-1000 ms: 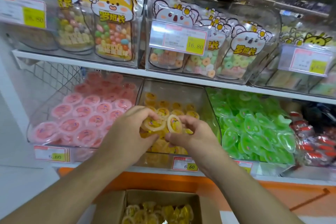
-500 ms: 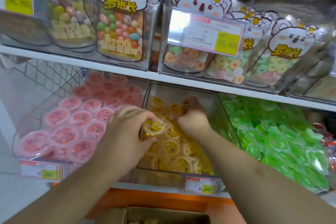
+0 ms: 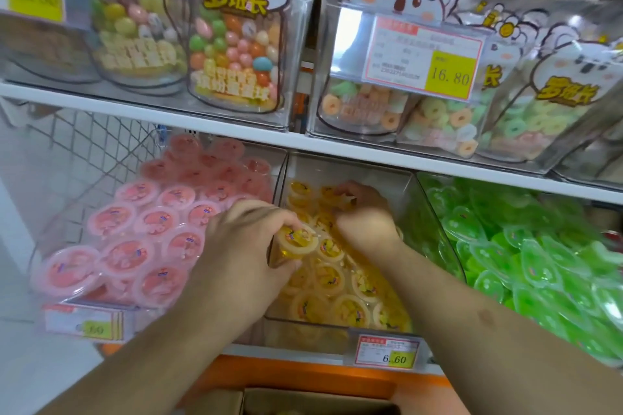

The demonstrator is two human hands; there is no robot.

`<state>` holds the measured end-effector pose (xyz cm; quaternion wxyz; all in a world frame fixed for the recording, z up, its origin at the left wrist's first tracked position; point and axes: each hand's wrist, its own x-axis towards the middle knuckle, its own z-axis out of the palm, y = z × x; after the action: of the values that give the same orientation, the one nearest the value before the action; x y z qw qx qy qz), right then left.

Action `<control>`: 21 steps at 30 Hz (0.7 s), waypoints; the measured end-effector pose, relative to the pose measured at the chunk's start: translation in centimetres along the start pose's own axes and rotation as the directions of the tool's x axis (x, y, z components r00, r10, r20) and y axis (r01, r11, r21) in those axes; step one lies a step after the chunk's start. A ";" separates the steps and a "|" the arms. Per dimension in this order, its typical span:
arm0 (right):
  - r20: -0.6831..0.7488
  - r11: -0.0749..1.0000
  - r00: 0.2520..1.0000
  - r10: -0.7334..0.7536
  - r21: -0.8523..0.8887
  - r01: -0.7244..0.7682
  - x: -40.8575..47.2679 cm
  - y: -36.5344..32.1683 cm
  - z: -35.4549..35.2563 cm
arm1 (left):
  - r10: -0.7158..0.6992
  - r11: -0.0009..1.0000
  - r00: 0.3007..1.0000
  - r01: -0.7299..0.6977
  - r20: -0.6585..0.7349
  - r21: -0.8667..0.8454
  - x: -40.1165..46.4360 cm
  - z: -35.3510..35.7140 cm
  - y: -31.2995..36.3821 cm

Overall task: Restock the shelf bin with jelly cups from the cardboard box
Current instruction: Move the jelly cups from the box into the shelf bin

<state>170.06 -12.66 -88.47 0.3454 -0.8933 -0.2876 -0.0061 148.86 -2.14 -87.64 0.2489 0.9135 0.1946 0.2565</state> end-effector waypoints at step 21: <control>0.330 0.769 0.941 -0.072 0.619 -0.159 -10.6 -1.2 -7.9 | 0.079 0.951 0.997 -0.073 0.010 -0.299 -0.4 0.0 5.4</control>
<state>162.10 -22.22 -83.88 0.5736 -0.7170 -0.3057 0.2519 149.74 -6.65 -84.77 0.3760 0.8749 0.1157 0.2825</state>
